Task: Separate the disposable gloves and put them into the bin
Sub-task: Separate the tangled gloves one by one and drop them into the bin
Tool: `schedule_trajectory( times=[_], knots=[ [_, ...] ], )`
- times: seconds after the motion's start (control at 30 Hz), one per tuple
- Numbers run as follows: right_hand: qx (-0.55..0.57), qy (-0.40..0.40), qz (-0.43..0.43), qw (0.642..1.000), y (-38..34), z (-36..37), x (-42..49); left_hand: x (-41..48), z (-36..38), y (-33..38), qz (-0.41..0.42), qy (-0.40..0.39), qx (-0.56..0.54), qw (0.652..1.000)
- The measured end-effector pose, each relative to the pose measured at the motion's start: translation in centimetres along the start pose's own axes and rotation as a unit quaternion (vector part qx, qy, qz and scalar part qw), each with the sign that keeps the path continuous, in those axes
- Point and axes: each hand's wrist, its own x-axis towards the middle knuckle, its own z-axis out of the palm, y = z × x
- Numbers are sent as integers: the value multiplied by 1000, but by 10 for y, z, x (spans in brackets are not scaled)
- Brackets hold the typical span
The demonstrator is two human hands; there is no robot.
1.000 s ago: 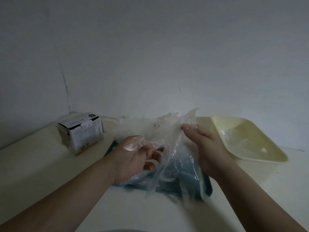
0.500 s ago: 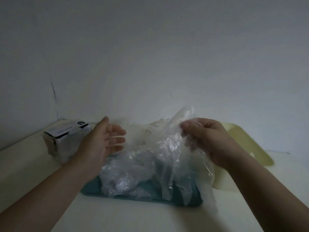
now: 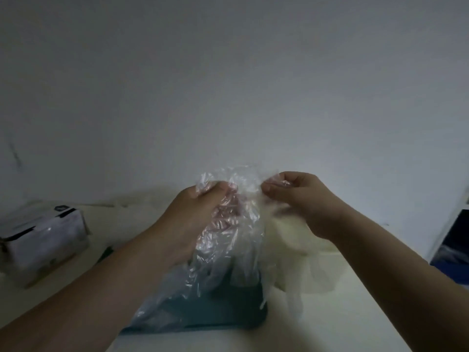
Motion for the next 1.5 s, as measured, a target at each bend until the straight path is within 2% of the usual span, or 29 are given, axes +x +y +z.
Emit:
schedule_trajectory(
  times=[0.1, 0.23, 0.4, 0.47, 0.6, 0.67, 0.7, 0.73, 0.87, 0.97, 1.03, 1.1, 1.13, 1.2, 1.23, 1.33, 1.4, 1.43, 1.5],
  knots=[
    [-59, 43, 29, 997, 4, -36, 13, 10, 8, 9, -4, -17, -28, 999],
    [-158, 99, 58, 981, 18, -67, 46, 15, 1, 24, 11, -40, -13, 999],
    [-233, 114, 78, 962, 52, -68, 93, 13, -7, 30, 8, -67, -29, 997],
    [-339, 94, 73, 933, 67, -65, 106, 13, -7, 33, 13, -82, -36, 996],
    [-581, 3, 42, 813, 85, -58, 111, 19, 2, 45, 21, -107, -46, 993],
    [-635, -77, 53, 767, 87, -54, 114, 28, 14, 49, 21, -126, -37, 991],
    [-636, -97, 60, 763, 83, -54, 113, 34, 20, 50, 19, -138, -36, 990],
    [-621, -96, 61, 775, 76, -55, 114, 40, 27, 51, 16, -155, -40, 987],
    [-481, -32, 42, 875, 38, -81, 107, 72, 60, 47, -12, -197, -50, 979],
    [-282, -12, 21, 959, 19, -105, 82, 104, 88, 31, -30, -159, -74, 984],
    [-156, -39, 45, 986, 13, -116, 64, 124, 104, 17, -38, -122, -47, 991],
    [-140, 6, 69, 988, 12, -122, 54, 139, 117, 3, -39, -97, -3, 994],
    [-179, 65, 70, 979, 14, -127, 52, 144, 123, -2, -38, -93, 19, 995],
    [-330, 161, 35, 930, 19, -142, 47, 149, 134, -11, -41, -88, 67, 993],
    [-382, 175, 11, 907, 20, -147, 43, 151, 137, -15, -38, -86, 102, 990],
    [-402, 182, -69, 894, 16, -151, 32, 153, 144, -19, -5, -91, 210, 973],
    [-421, 148, -125, 886, 6, -138, 24, 157, 149, -19, 15, -90, 293, 952],
    [-434, 101, -129, 886, 1, -127, 22, 157, 152, -16, 13, -94, 325, 941],
    [-472, -33, -38, 880, -6, -101, 21, 156, 157, -13, -11, -107, 349, 931]
  ],
)
